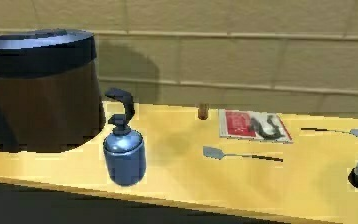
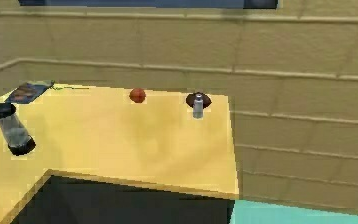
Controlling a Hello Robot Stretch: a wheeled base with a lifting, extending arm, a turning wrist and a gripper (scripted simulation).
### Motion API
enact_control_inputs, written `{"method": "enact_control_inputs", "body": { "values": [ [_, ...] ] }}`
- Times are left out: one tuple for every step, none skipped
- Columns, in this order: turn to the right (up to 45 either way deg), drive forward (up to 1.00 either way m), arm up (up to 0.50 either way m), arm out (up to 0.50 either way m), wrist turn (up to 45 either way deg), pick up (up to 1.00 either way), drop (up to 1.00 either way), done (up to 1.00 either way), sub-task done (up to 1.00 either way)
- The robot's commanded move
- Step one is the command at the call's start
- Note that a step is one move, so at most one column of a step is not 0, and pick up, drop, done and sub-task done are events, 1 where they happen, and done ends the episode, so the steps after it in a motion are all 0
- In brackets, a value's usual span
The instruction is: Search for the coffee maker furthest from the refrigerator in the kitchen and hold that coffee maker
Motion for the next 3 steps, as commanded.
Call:
{"method": "enact_control_inputs", "body": {
  "values": [
    [-45.0, 0.0, 0.0, 0.0, 0.0, 0.0, 0.0, 0.0, 0.0],
    [-45.0, 0.0, 0.0, 0.0, 0.0, 0.0, 0.0, 0.0, 0.0],
    [-45.0, 0.0, 0.0, 0.0, 0.0, 0.0, 0.0, 0.0, 0.0]
  ]
}}
